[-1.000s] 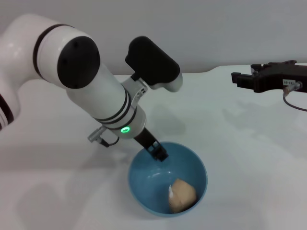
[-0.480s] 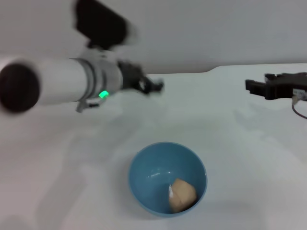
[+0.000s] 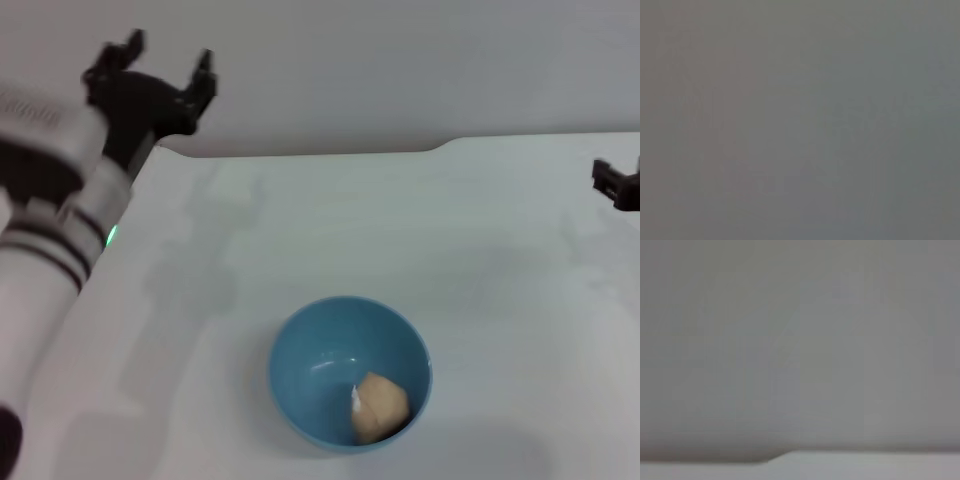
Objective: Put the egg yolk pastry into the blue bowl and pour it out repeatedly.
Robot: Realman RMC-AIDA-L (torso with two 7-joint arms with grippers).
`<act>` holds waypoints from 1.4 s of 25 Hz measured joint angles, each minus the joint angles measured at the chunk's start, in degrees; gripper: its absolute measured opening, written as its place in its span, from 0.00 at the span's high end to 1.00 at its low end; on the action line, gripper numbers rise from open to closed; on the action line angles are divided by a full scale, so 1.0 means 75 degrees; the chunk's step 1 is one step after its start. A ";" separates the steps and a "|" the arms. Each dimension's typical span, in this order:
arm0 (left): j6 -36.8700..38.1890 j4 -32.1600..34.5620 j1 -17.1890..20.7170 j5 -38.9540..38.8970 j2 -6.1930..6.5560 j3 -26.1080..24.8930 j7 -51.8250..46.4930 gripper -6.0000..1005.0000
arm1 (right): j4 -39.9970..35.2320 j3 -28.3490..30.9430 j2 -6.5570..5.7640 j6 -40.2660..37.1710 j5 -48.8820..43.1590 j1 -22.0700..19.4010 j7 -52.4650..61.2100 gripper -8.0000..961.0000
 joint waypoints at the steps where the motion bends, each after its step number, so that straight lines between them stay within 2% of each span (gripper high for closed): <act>1: 0.0630 -0.0338 0.0015 -0.0009 -0.0007 0.0174 -0.0061 0.30 | 0.0133 -0.0261 0.0004 -0.0614 -0.0017 -0.0087 -0.0001 0.46; 3: 0.2006 -0.1140 -0.0015 -0.0018 -0.0027 0.0543 -0.0348 0.30 | 0.0449 -0.0864 0.0008 -0.2024 -0.0027 -0.0221 -0.0010 0.46; 4: 0.2996 -0.1889 -0.0101 -0.0019 -0.0045 0.0793 -0.0767 0.30 | 0.0643 -0.1206 0.0010 -0.2709 -0.0030 -0.0264 -0.0019 0.46; 5: 0.2996 -0.1889 -0.0101 -0.0019 -0.0045 0.0793 -0.0767 0.30 | 0.0839 -0.1495 0.0009 -0.3300 -0.0033 -0.0271 -0.0022 0.46; 9: 0.3929 -0.3292 -0.0367 -0.0022 -0.0067 0.0893 -0.1913 0.31 | 0.1993 -0.2731 0.0004 -0.6153 -0.0038 -0.0114 -0.0029 0.46; 12: 0.4301 -0.4078 -0.0521 -0.0027 -0.0069 0.0871 -0.2638 0.31 | 0.3322 -0.3909 0.0004 -0.8409 -0.0039 0.0257 -0.0012 0.46; 14: 0.4612 -0.4484 -0.0564 -0.0030 -0.0066 0.0883 -0.3072 0.31 | 0.4785 -0.5016 0.0022 -1.0448 0.0035 0.0723 0.0203 0.46; 17: 0.4816 -0.4847 -0.0570 -0.0028 -0.0063 0.0900 -0.3295 0.31 | 0.5352 -0.5338 0.0037 -1.1032 0.0075 0.0866 0.0730 0.46; 26: 0.4805 -0.5402 -0.0515 0.0021 -0.0071 0.1071 -0.3316 0.31 | 0.6945 -0.5337 -0.0008 -1.0971 0.0497 0.0991 0.5062 0.46; 35: 0.4794 -0.5484 -0.0185 0.0002 -0.0074 0.1293 -0.3321 0.31 | 0.7487 -0.5327 0.0018 -1.0558 0.0509 0.1233 0.4719 0.46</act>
